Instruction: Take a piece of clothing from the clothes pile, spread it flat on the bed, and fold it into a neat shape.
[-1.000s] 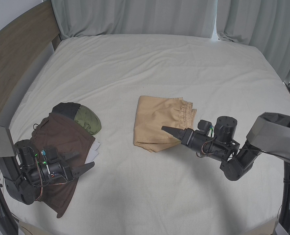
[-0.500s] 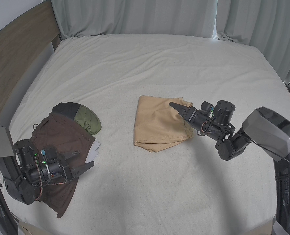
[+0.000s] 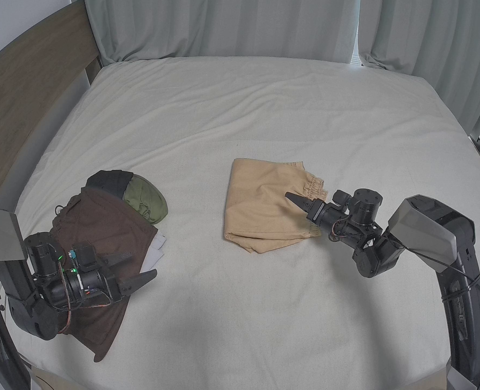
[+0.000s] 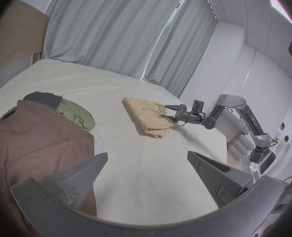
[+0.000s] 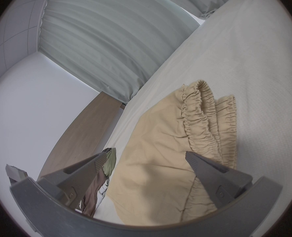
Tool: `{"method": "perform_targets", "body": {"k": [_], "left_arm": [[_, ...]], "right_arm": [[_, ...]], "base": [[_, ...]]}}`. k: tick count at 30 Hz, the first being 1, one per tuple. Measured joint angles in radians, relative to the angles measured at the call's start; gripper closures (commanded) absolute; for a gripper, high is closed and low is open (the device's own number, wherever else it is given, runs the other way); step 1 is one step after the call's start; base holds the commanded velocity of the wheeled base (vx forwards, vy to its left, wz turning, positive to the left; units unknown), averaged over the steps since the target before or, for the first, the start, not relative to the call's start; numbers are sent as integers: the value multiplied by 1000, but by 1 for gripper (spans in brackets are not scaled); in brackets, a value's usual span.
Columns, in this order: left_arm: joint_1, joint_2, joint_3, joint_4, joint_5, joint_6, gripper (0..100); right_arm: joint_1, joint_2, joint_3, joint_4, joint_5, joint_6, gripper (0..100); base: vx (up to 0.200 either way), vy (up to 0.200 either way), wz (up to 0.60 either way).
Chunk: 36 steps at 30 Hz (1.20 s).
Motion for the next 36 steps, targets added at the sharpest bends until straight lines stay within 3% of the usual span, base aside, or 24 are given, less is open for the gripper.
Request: {"method": "perform_targets", "body": {"k": [7, 12, 18, 29, 36], "left_arm": [[-10, -10, 3, 0, -9, -1, 0], [-43, -55, 11, 0, -31, -4, 0], [-101, -138, 26, 1, -53, -29, 0], [-244, -310, 119, 2, -115, -46, 0], [-344, -419, 176, 3, -224, -52, 0]], "right_arm": [[5, -94, 87, -40, -17, 0, 0], [27, -280, 252, -50, -18, -45, 0], [60, -495, 530, -54, -20, -184, 0], [104, -811, 1023, -149, -27, -536, 0], [60, -1007, 1154, -182, -29, -616, 0]], "base": [[0, 0, 0], [0, 0, 0], [0, 0, 0], [0, 0, 0], [0, 0, 0]]}}
